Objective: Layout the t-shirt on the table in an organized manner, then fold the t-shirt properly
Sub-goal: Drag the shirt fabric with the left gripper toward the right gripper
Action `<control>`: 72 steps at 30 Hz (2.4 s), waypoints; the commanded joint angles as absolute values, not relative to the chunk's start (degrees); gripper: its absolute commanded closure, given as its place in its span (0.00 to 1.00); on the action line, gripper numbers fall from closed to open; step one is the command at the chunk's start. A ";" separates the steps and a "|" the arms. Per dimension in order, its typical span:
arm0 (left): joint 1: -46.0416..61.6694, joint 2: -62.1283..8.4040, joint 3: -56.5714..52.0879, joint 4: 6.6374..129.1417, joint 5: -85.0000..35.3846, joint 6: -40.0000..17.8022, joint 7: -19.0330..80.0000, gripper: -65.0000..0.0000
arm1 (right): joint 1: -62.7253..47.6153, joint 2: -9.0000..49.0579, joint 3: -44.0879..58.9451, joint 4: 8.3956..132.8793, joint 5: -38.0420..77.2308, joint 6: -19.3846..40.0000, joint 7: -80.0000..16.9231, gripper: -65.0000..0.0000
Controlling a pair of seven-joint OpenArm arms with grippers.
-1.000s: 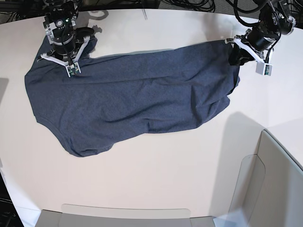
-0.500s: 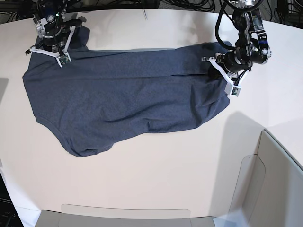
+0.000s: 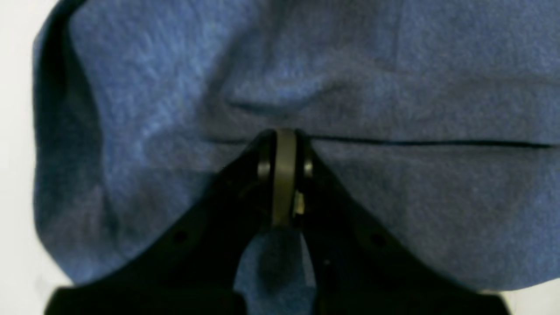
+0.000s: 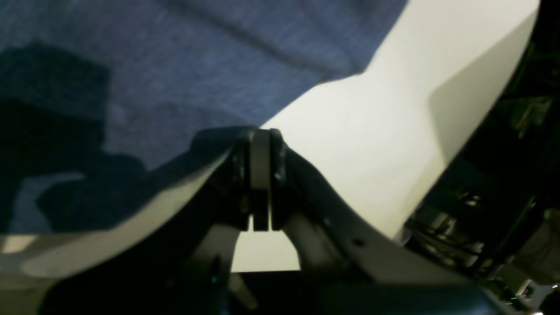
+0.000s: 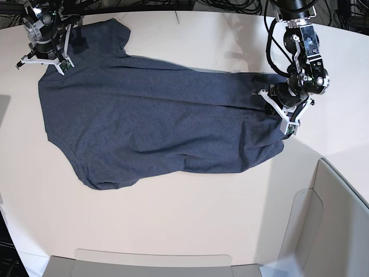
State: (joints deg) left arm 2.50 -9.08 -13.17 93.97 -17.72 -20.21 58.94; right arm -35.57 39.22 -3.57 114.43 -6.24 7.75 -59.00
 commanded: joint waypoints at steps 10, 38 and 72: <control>2.51 -6.73 -12.97 101.93 -17.01 -20.09 60.09 0.99 | -32.48 35.82 -5.58 117.49 -6.99 7.60 -58.68 1.00; -9.01 -5.85 -1.63 87.34 -16.66 -19.91 59.65 0.98 | -27.30 29.41 -27.12 117.23 -7.25 7.25 -59.12 1.00; -29.93 -7.25 16.66 43.82 -16.57 -19.74 49.71 0.98 | -29.41 47.25 -32.40 117.23 -7.08 7.60 -59.12 1.00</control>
